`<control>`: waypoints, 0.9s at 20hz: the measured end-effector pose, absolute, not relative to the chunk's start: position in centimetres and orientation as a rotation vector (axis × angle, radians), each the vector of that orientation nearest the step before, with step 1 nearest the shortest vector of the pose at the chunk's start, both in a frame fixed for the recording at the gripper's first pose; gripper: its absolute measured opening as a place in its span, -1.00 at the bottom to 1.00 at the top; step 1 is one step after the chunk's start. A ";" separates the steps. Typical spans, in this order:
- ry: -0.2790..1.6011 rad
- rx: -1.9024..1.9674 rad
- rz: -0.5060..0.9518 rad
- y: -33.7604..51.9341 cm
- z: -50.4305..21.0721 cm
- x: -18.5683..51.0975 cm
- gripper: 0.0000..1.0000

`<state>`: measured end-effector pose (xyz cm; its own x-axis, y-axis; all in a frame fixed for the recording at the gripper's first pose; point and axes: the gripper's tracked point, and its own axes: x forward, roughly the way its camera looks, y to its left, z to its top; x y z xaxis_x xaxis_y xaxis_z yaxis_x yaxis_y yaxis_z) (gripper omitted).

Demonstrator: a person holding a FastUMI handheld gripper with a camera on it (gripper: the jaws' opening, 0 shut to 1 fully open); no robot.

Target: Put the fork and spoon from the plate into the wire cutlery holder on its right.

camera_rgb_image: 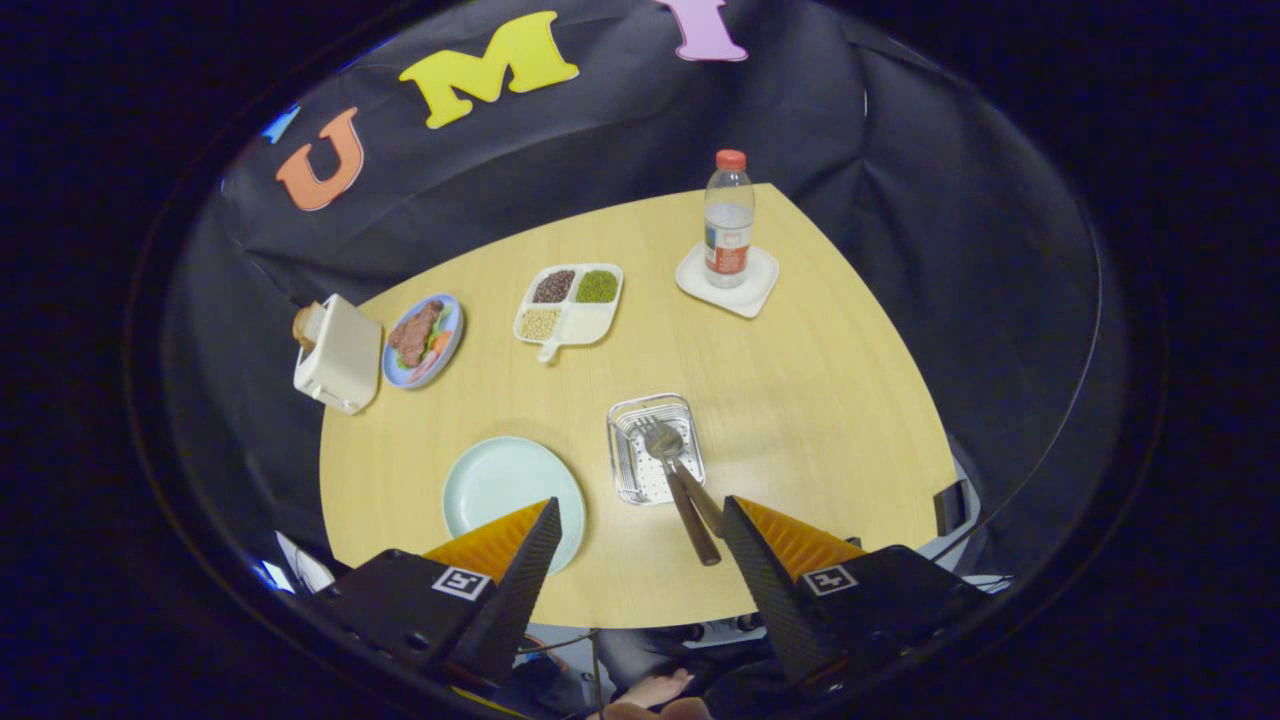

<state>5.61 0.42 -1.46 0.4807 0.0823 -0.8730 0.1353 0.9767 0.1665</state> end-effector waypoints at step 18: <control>0.079 0.074 -0.031 -1.2 16.1 0.0 0.92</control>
